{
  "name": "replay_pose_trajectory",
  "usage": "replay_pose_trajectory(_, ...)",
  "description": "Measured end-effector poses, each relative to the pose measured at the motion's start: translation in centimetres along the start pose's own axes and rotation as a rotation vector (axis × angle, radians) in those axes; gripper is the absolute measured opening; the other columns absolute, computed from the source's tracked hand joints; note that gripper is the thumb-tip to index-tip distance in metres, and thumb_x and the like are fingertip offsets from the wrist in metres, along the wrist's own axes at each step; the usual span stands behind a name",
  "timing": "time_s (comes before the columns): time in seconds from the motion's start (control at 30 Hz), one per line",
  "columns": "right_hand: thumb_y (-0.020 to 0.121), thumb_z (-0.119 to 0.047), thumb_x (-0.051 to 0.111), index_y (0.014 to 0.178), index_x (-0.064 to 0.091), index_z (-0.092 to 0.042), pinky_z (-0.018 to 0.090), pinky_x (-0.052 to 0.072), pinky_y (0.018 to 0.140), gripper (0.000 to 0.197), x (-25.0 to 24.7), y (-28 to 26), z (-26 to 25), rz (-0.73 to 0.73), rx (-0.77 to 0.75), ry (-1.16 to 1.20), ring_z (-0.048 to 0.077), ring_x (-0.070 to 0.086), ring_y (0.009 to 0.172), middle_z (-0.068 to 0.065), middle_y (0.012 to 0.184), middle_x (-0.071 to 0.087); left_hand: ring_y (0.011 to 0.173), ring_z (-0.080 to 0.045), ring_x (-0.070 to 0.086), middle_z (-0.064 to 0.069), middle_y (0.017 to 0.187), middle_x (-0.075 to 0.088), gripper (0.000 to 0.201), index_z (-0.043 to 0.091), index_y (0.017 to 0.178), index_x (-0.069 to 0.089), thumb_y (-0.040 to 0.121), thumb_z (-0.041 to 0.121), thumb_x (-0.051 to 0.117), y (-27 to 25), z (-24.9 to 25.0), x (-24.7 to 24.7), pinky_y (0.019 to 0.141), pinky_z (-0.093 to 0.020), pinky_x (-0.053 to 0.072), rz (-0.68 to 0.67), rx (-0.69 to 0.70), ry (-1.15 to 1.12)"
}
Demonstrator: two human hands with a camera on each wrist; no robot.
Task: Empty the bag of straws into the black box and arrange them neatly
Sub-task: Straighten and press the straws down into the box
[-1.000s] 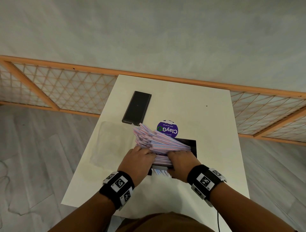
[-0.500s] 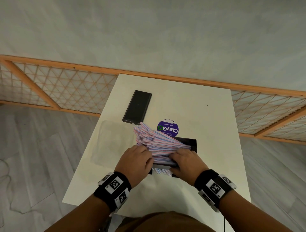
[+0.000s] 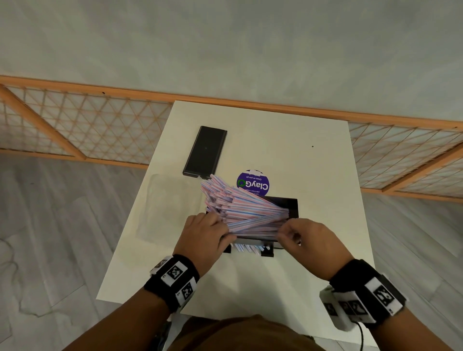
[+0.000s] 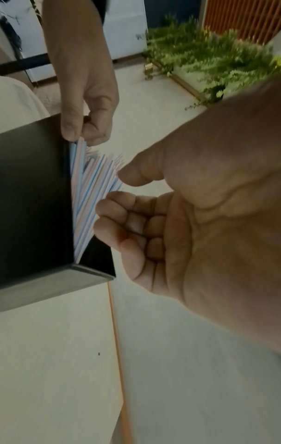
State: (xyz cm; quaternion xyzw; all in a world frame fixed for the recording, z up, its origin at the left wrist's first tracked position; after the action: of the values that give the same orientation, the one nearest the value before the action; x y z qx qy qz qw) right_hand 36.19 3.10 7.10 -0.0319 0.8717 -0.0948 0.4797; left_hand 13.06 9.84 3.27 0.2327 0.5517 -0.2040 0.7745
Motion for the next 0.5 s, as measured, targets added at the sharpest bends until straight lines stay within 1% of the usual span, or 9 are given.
replay_pose_trajectory(0.07, 0.091, -0.050, 0.057, 0.076, 0.060, -0.028, 0.031, 0.049, 0.064, 0.027, 1.2, -0.9, 1.2, -0.036, 0.074, -0.015, 0.008, 0.059, 0.069, -0.013, 0.071, 0.064, 0.079, -0.019, 0.046, 0.008, 0.087, 0.049, 0.027, 0.028, 0.076, 0.062, 0.092, 0.050, 0.062, 0.2, 0.1, -0.3, 0.077, -0.034, 0.036, 0.023, -0.007, 0.023)
replay_pose_trajectory(0.13, 0.092, -0.050, 0.053, 0.074, 0.059, -0.023, 0.036, 0.049, 0.063, 0.033, 2.8, -1.6, 2.5, -0.081, 0.147, -0.052, 0.012, 0.058, 0.066, -0.007, 0.068, 0.063, 0.081, -0.020, 0.047, 0.007, 0.089, 0.049, 0.027, 0.027, 0.076, 0.060, 0.090, 0.049, 0.066, 0.4, 0.1, -0.7, 0.078, -0.036, 0.037, 0.033, -0.029, 0.027)
replay_pose_trajectory(0.17, 0.093, -0.049, 0.052, 0.075, 0.060, -0.022, 0.037, 0.050, 0.064, 0.033, 3.8, -1.8, 3.2, -0.109, 0.179, -0.067, 0.016, 0.059, 0.067, -0.005, 0.068, 0.064, 0.081, -0.020, 0.048, 0.006, 0.089, 0.049, 0.027, 0.026, 0.075, 0.058, 0.089, 0.047, 0.068, 0.5, 0.0, -1.0, 0.077, -0.036, 0.038, 0.038, -0.052, 0.020)
replay_pose_trajectory(0.23, 0.095, -0.042, 0.050, 0.080, 0.063, -0.024, 0.038, 0.052, 0.069, 0.027, 5.8, -2.1, 4.2, -0.150, 0.241, -0.049, 0.023, 0.062, 0.075, -0.004, 0.076, 0.069, 0.078, -0.020, 0.048, 0.007, 0.084, 0.049, 0.028, 0.025, 0.073, 0.054, 0.087, 0.043, 0.070, 0.4, -0.4, -1.6, 0.075, -0.038, 0.038, 0.066, -0.105, -0.026)
replay_pose_trajectory(0.27, 0.096, -0.039, 0.050, 0.085, 0.067, -0.027, 0.038, 0.052, 0.073, 0.023, 6.6, -2.2, 4.4, -0.160, 0.268, -0.035, 0.025, 0.064, 0.081, -0.003, 0.084, 0.072, 0.074, -0.019, 0.048, 0.008, 0.079, 0.048, 0.029, 0.024, 0.071, 0.052, 0.088, 0.040, 0.070, 0.2, -0.4, -1.9, 0.072, -0.038, 0.037, 0.080, -0.115, -0.076)
replay_pose_trajectory(0.33, 0.097, -0.037, 0.051, 0.108, 0.071, -0.027, 0.037, 0.052, 0.084, 0.025, 8.2, -2.3, 4.7, -0.177, 0.319, -0.026, 0.027, 0.066, 0.097, 0.000, 0.101, 0.074, 0.065, -0.014, 0.044, 0.010, 0.069, 0.044, 0.032, 0.024, 0.068, 0.049, 0.091, 0.038, 0.067, -0.4, 0.2, -2.2, 0.066, -0.034, 0.036, 0.065, -0.080, -0.203)
replay_pose_trajectory(0.4, 0.098, -0.035, 0.052, 0.125, 0.066, -0.024, 0.037, 0.051, 0.089, 0.033, 9.6, -2.3, 4.6, -0.184, 0.371, 0.018, 0.028, 0.066, 0.104, 0.002, 0.107, 0.074, 0.061, -0.012, 0.041, 0.009, 0.065, 0.041, 0.036, 0.026, 0.067, 0.045, 0.095, 0.038, 0.063, -1.5, 0.8, -1.3, 0.059, -0.027, 0.032, -0.044, -0.059, -0.331)
replay_pose_trajectory(0.43, 0.098, -0.032, 0.053, 0.127, 0.065, -0.022, 0.037, 0.051, 0.088, 0.033, 10.3, -2.2, 4.6, -0.181, 0.394, 0.063, 0.029, 0.066, 0.102, 0.004, 0.105, 0.074, 0.062, -0.013, 0.043, 0.008, 0.065, 0.044, 0.036, 0.026, 0.067, 0.045, 0.097, 0.040, 0.060, -2.1, 0.8, -0.2, 0.058, -0.025, 0.033, -0.133, -0.085, -0.395)
replay_pose_trajectory(0.5, 0.098, -0.025, 0.054, 0.124, 0.065, -0.019, 0.035, 0.053, 0.081, 0.029, 11.8, -1.8, 4.8, -0.164, 0.450, 0.213, 0.028, 0.070, 0.087, 0.006, 0.092, 0.074, 0.067, -0.012, 0.053, 0.006, 0.071, 0.057, 0.030, 0.024, 0.074, 0.056, 0.097, 0.044, 0.057, -3.7, 0.6, 3.0, 0.062, -0.026, 0.043, -0.335, -0.193, -0.512)
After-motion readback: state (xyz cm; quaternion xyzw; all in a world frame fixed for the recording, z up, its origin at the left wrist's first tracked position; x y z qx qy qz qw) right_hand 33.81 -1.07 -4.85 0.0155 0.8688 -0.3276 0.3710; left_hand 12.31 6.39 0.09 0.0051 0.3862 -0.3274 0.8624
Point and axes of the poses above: each hand's wrist, its own y-axis towards the middle knuckle, its own x-axis out of the palm, z = x × y, the point moved 7 cm from there along y, towards the middle knuckle
